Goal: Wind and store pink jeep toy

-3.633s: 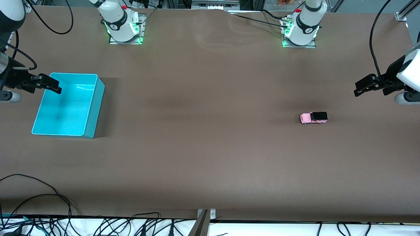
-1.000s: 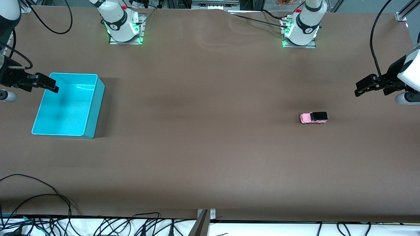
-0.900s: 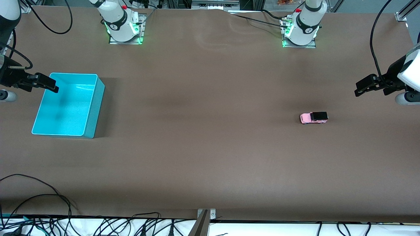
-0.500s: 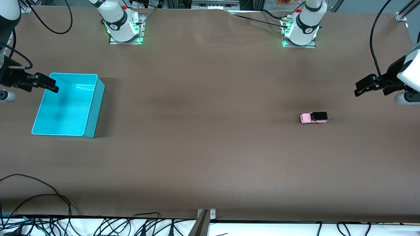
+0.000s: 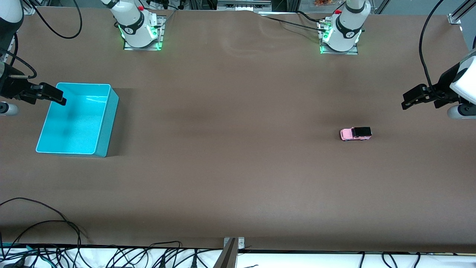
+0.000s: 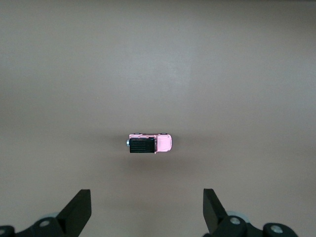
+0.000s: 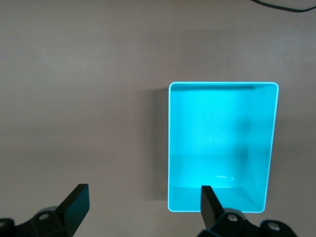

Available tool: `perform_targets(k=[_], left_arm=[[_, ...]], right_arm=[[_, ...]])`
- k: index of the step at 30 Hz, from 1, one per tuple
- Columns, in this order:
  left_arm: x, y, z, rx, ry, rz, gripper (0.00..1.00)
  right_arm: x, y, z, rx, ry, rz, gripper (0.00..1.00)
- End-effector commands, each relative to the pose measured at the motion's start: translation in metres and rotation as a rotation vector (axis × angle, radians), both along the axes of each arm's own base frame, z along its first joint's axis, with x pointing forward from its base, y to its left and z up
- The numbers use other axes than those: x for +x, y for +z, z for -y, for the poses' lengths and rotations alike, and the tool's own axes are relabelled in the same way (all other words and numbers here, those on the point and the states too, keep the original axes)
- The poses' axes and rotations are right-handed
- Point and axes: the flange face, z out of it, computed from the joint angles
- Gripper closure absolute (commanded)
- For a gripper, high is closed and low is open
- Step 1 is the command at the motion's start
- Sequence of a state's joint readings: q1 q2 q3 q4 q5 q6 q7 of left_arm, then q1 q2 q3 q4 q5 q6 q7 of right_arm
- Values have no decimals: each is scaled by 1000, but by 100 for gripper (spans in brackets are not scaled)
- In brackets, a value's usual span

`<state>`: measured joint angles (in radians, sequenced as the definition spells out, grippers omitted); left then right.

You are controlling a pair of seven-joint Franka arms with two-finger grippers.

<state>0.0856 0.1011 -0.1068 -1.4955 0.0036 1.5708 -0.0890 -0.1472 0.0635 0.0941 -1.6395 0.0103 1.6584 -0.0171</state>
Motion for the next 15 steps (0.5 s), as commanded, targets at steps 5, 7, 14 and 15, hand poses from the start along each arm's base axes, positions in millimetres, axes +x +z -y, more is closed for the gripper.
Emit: perform_targets(k=[5,7,14,15], left_arm=[[-3,1,1,-4,-25,-3,0],[-3,1,1,-4,-25,-3,0],[-3,4,0,-2,-23,3,0],[-3,5,0,-2,-23,5,0]], right_arm=[[0,8,3,21,9,-1,0],[0,8,3,21,9,-1,0],[0,8,3,21,9,-1,0],[0,8,3,21,9,-1,0]])
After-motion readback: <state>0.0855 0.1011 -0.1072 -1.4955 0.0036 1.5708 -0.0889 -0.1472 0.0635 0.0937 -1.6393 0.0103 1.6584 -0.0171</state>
